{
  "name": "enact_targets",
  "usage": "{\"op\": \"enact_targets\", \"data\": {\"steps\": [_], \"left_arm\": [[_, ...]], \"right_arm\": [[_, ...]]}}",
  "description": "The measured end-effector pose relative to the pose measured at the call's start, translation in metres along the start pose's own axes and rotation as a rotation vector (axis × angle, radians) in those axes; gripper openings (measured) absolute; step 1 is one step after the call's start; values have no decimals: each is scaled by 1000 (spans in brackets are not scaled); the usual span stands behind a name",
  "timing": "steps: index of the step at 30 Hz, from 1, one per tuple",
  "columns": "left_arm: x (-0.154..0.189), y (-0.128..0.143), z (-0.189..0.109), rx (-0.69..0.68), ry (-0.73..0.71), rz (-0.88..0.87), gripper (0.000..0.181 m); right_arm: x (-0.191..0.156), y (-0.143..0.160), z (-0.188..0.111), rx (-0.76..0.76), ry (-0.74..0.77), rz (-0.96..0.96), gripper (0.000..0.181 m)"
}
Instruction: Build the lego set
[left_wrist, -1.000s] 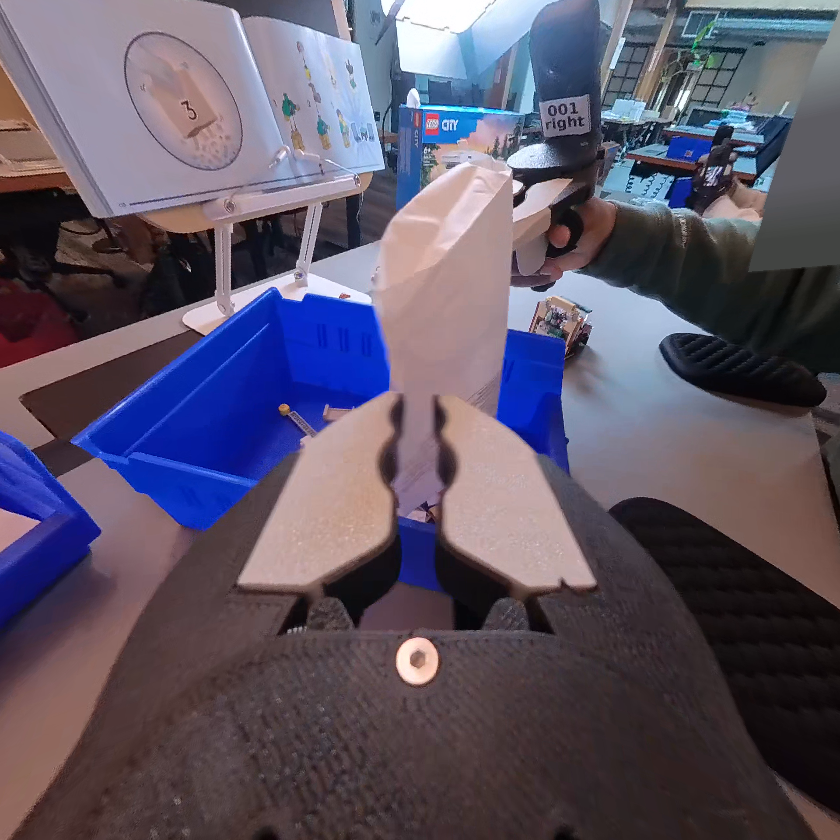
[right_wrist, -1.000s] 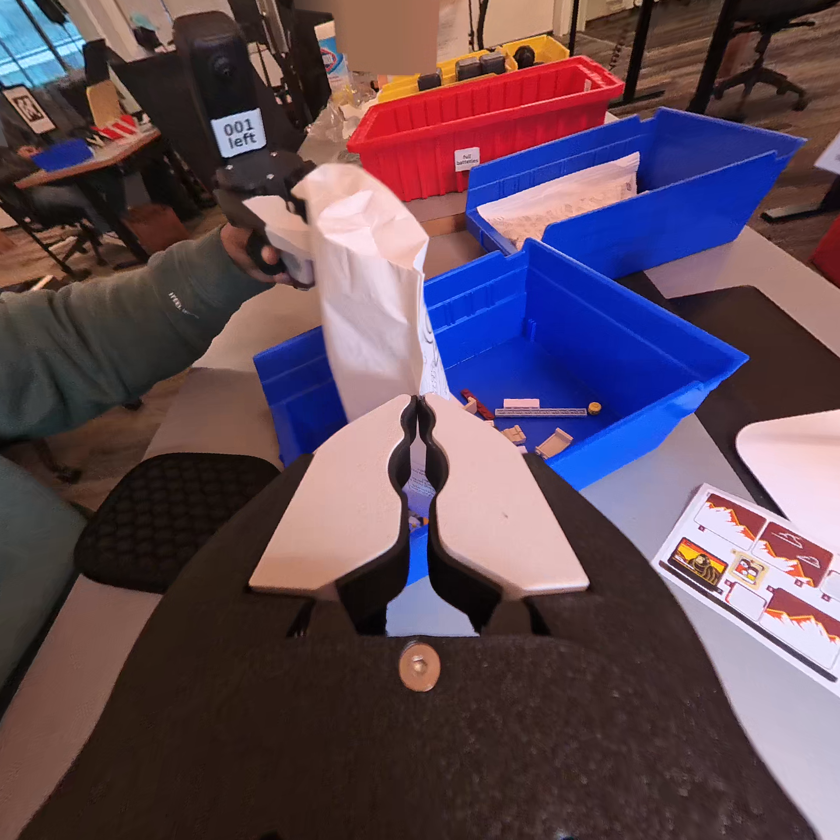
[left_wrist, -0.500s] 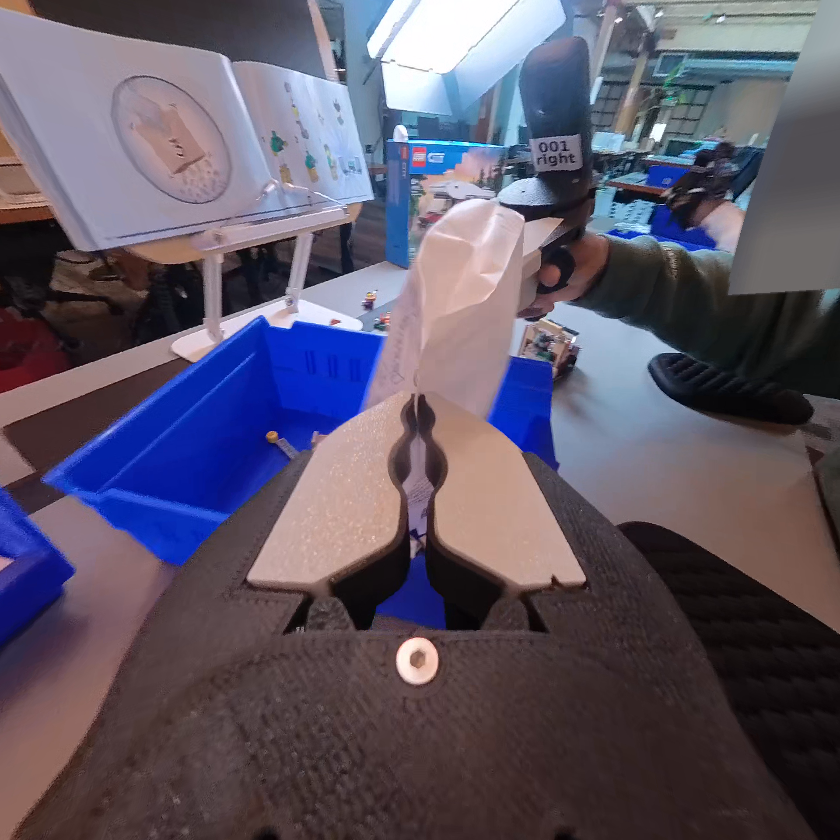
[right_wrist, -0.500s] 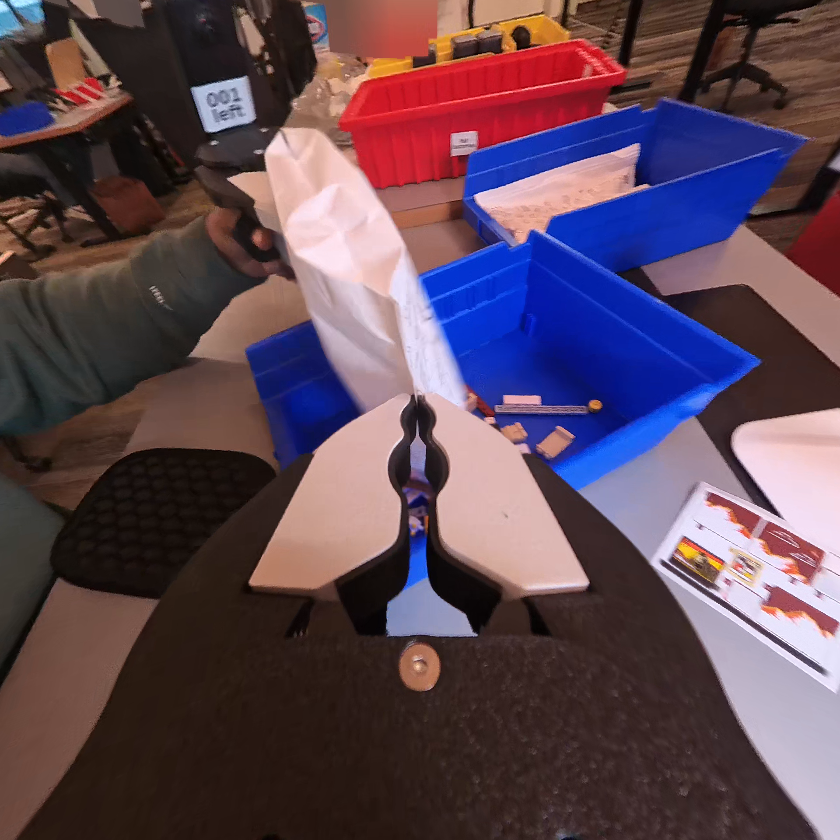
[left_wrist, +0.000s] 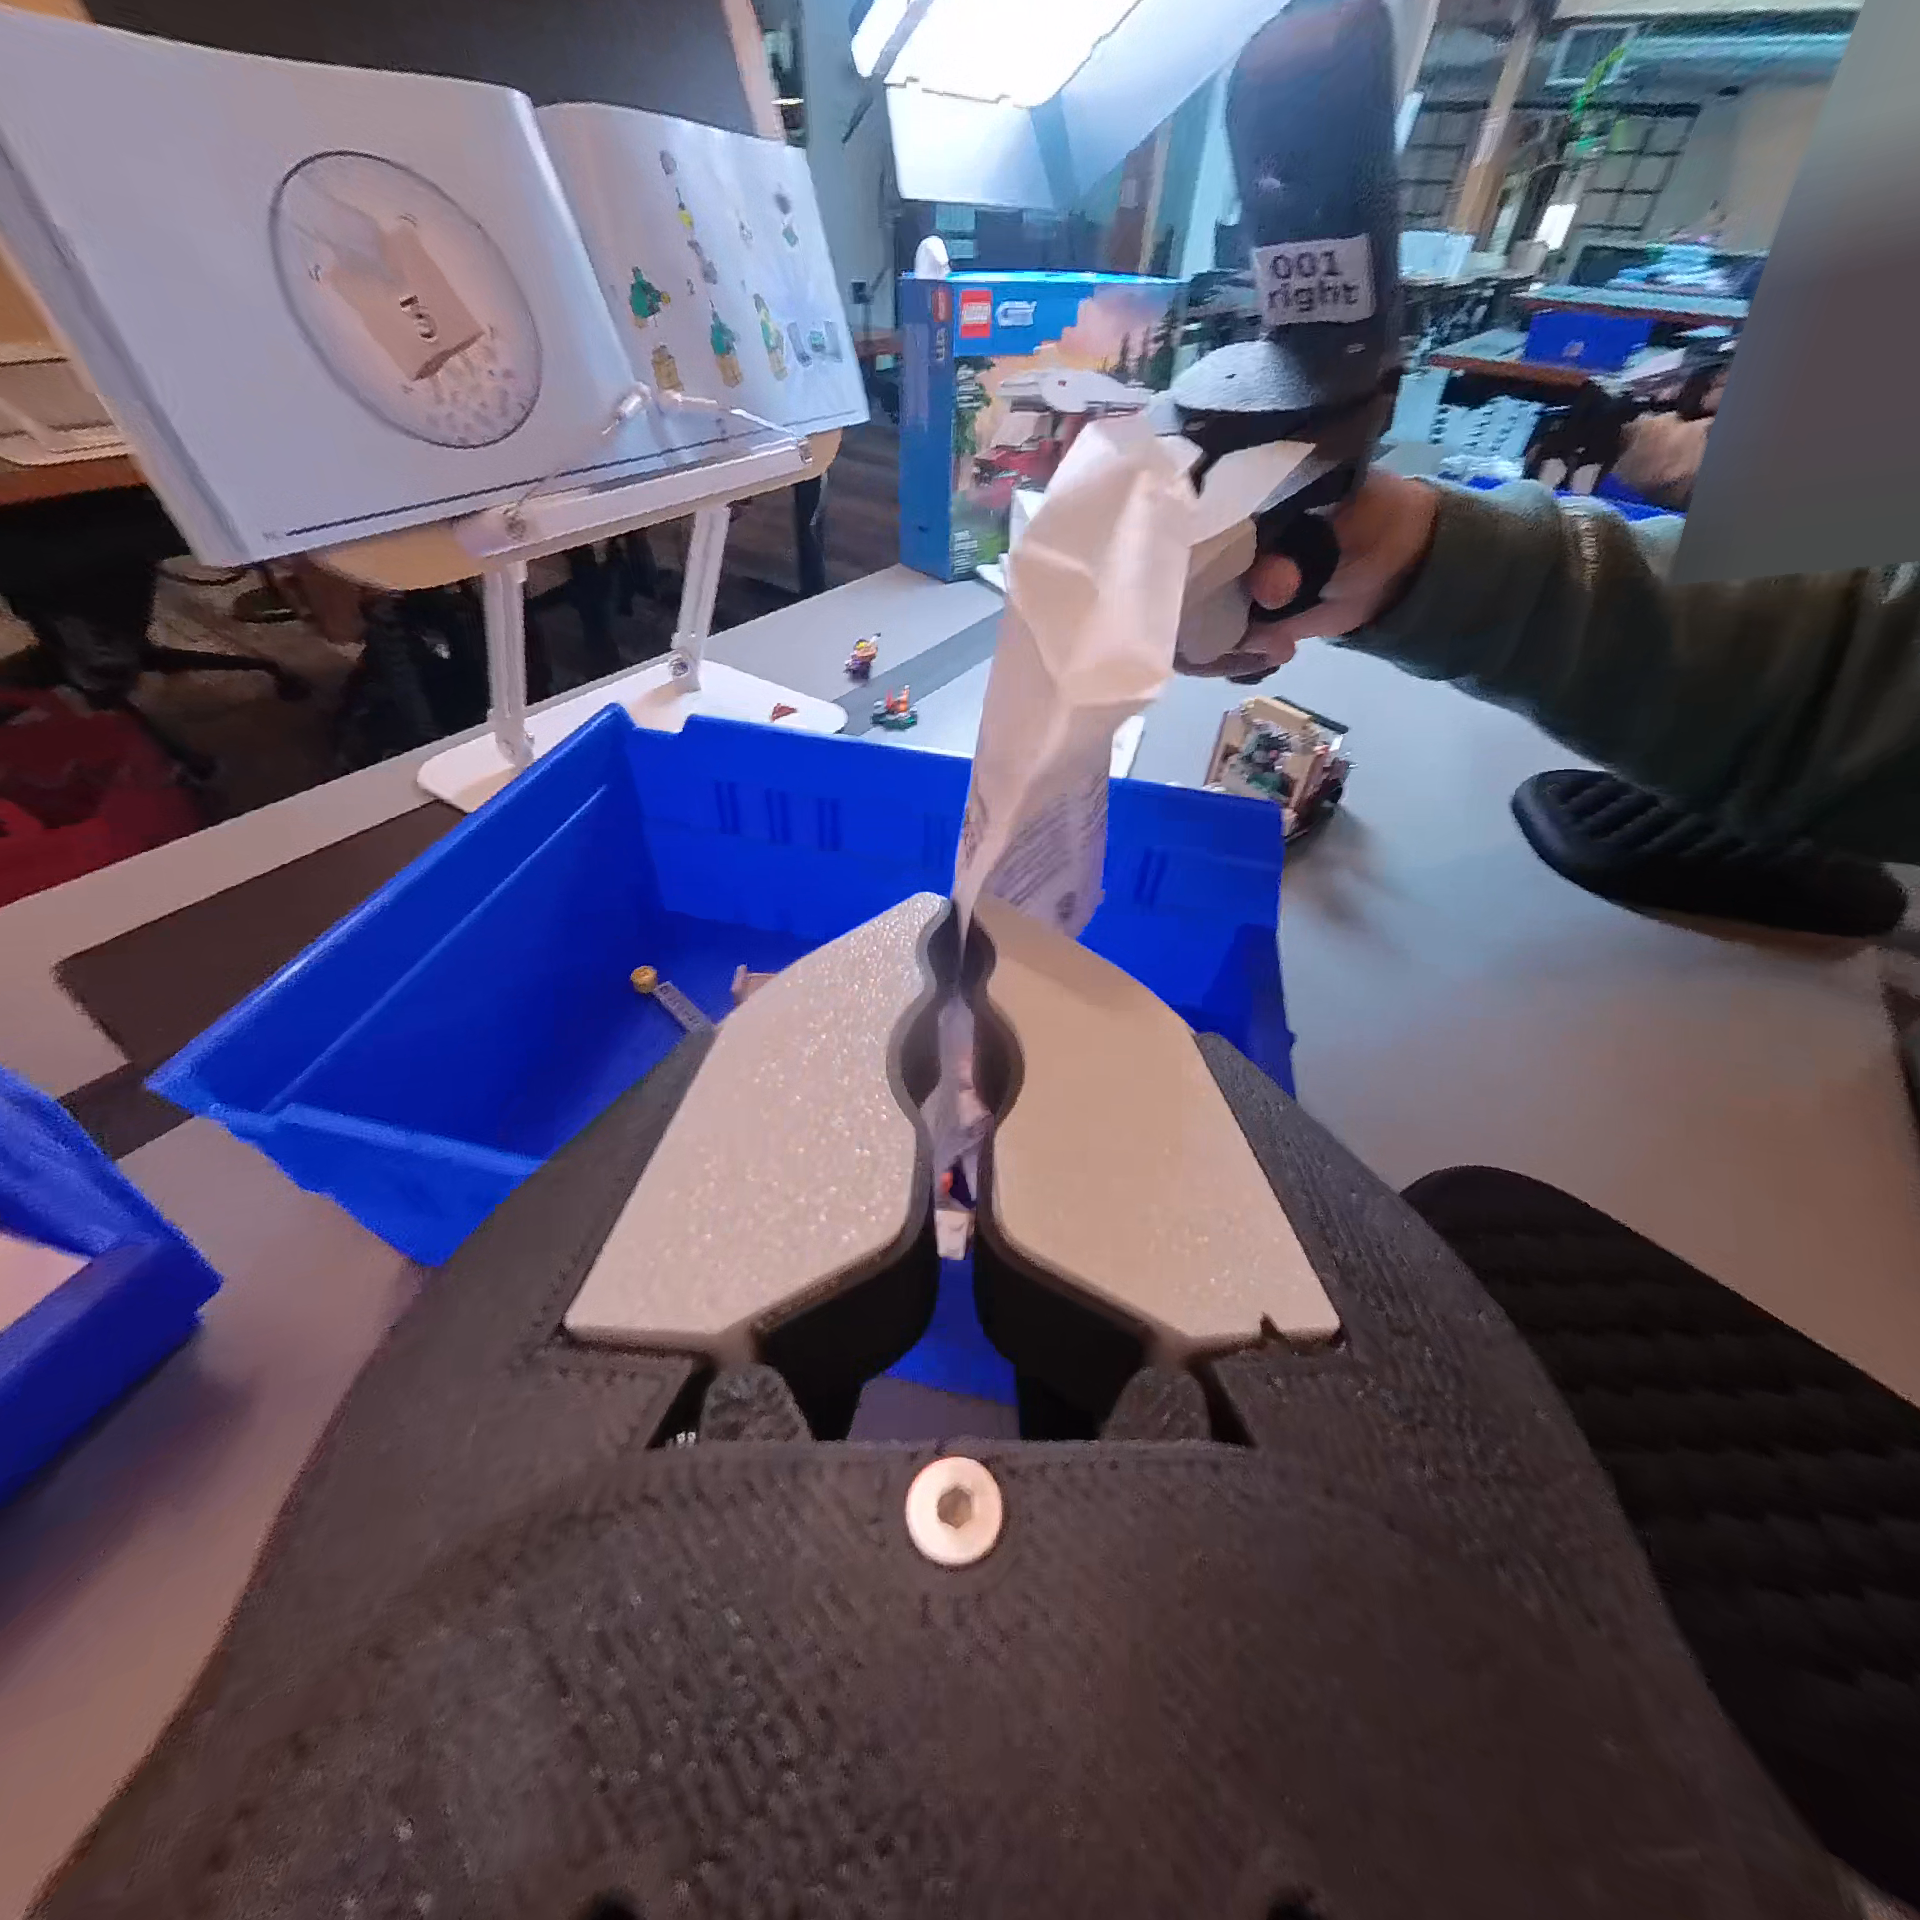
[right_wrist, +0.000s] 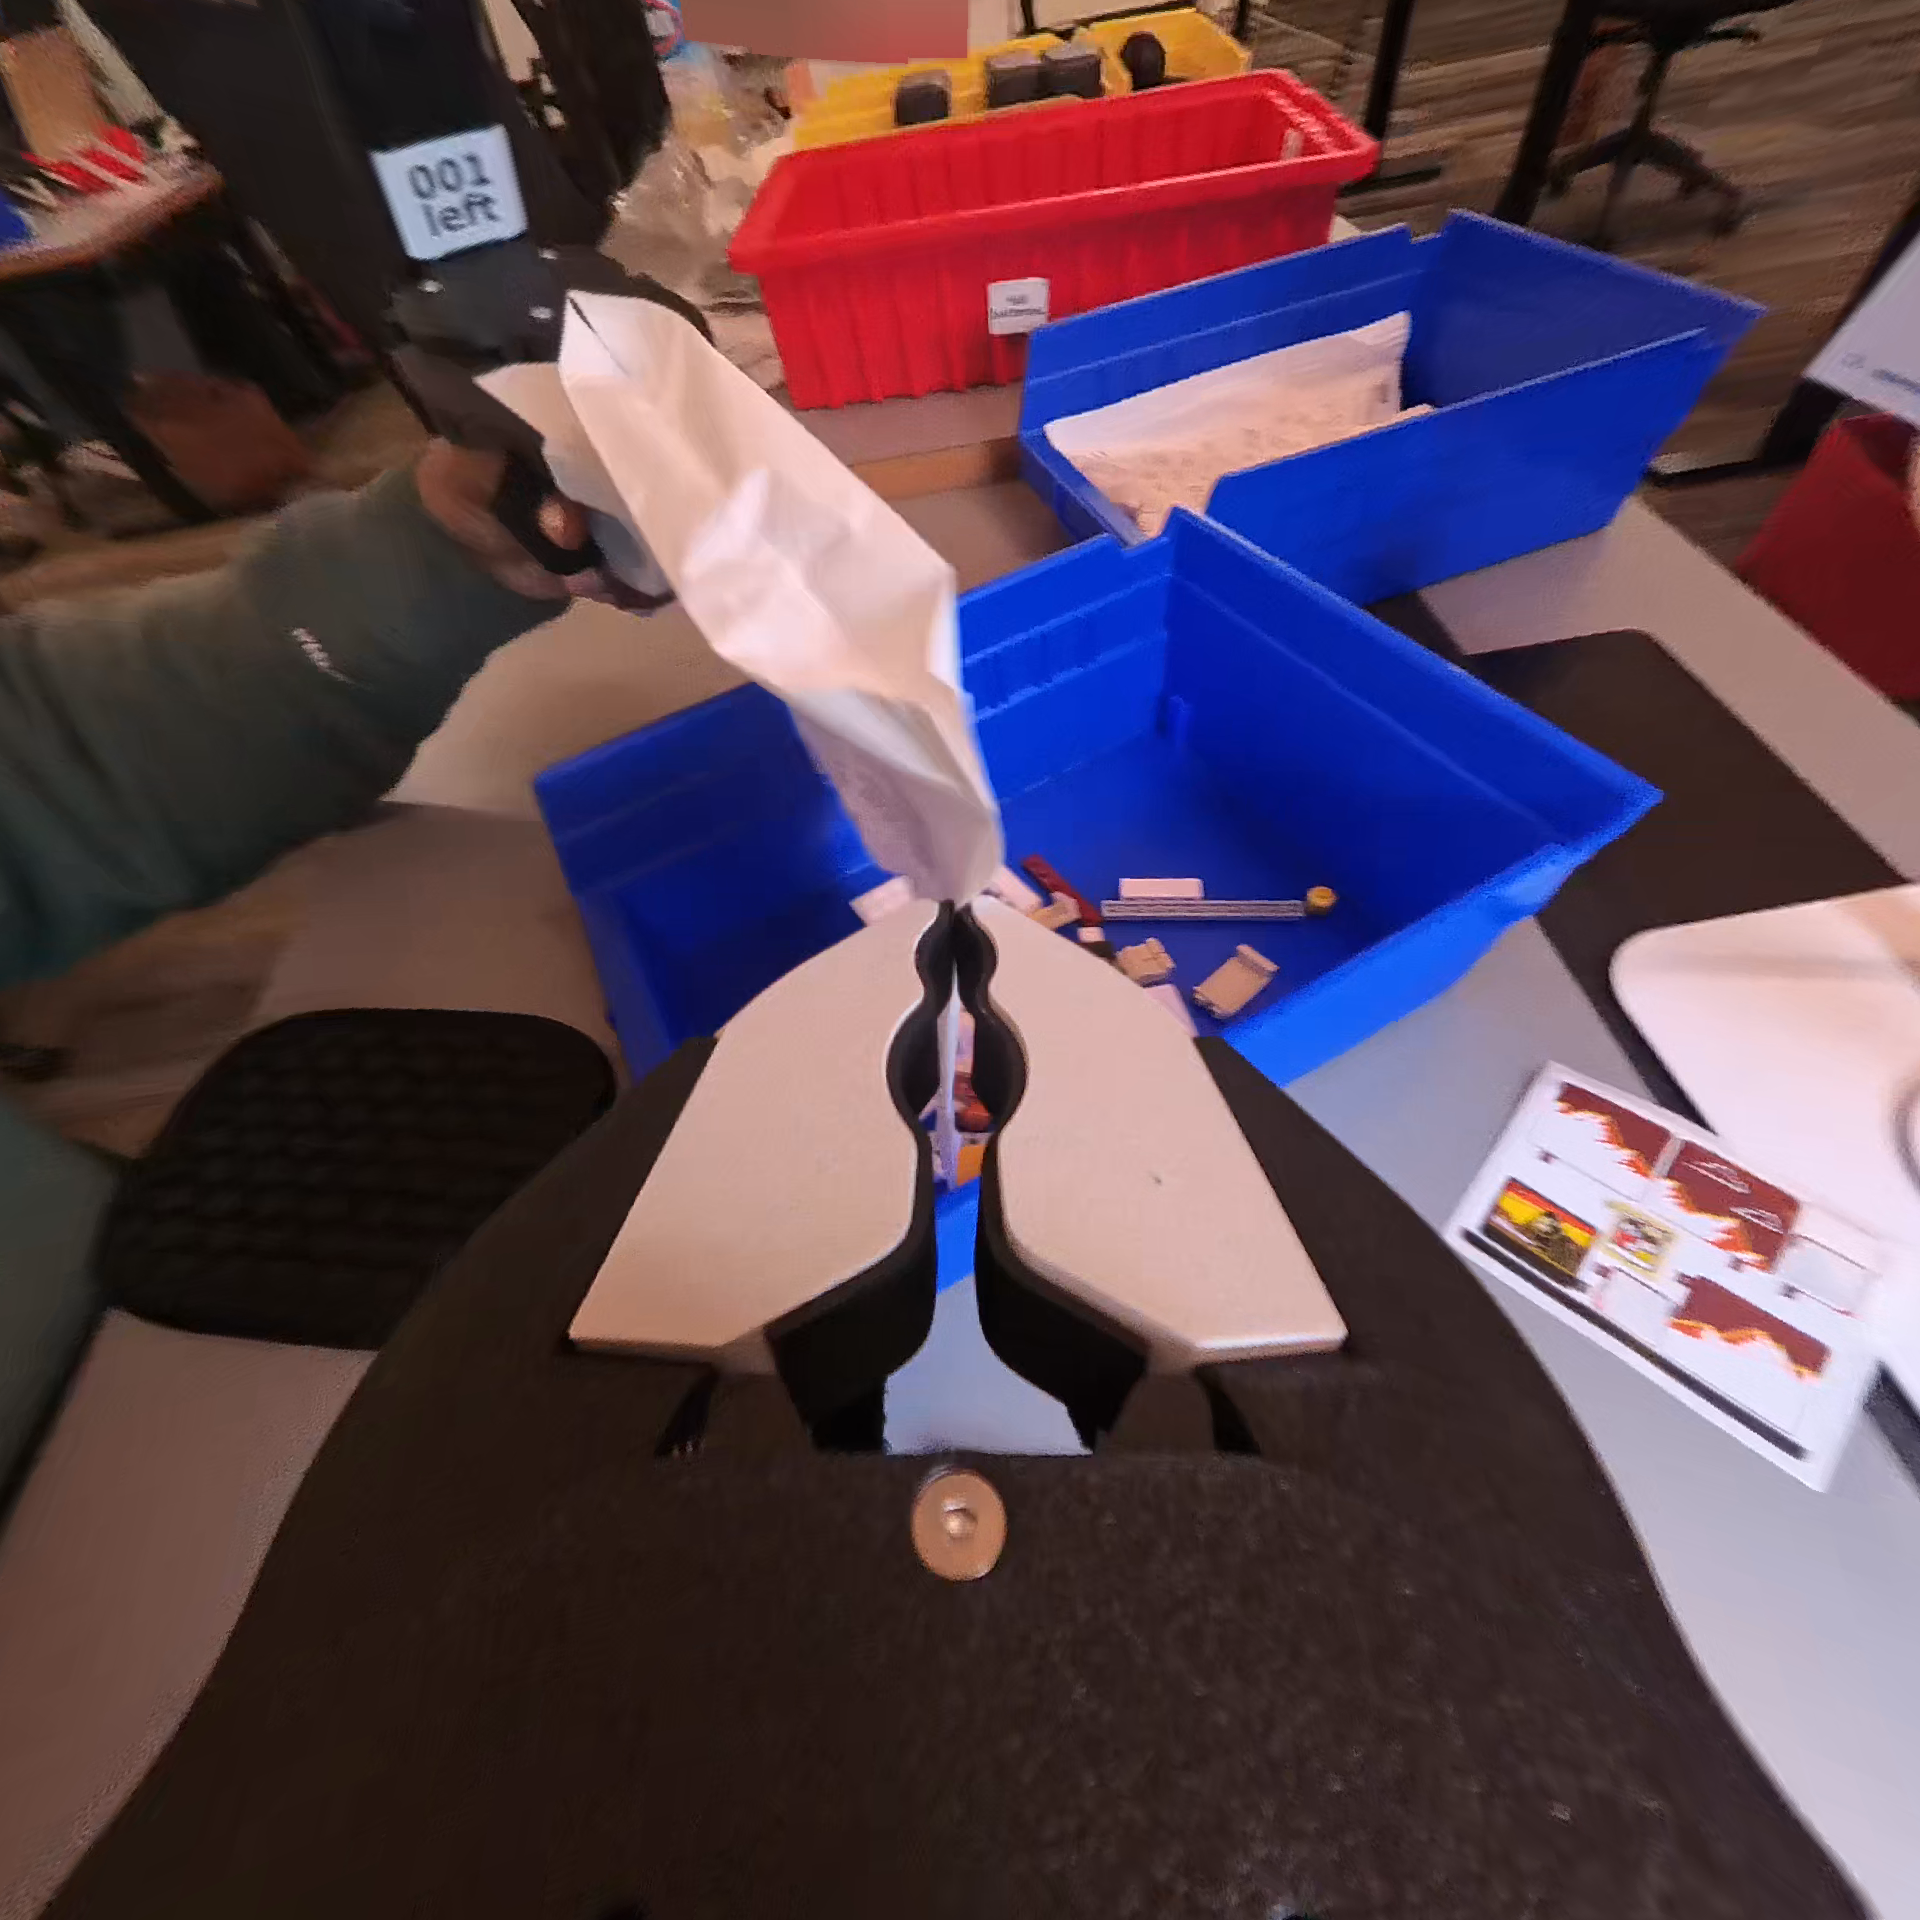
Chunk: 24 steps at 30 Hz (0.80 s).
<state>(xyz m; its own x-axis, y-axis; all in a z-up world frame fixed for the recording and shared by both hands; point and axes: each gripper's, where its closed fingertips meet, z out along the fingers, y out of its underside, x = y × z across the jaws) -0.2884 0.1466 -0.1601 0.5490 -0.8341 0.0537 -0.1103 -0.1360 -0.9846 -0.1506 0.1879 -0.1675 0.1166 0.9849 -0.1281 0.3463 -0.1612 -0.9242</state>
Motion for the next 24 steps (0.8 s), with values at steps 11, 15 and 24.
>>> {"op": "enact_targets", "data": {"steps": [11,15,24], "left_arm": [[27,-27,-11,58,71,104,0],[56,-42,-11,69,88,208,0],[106,-55,13,68,171,325,0]], "right_arm": [[-28,-17,-26,89,-78,-118,0],[-43,-15,-49,81,6,-272,41],[-105,-12,-86,117,113,-601,0]]}}
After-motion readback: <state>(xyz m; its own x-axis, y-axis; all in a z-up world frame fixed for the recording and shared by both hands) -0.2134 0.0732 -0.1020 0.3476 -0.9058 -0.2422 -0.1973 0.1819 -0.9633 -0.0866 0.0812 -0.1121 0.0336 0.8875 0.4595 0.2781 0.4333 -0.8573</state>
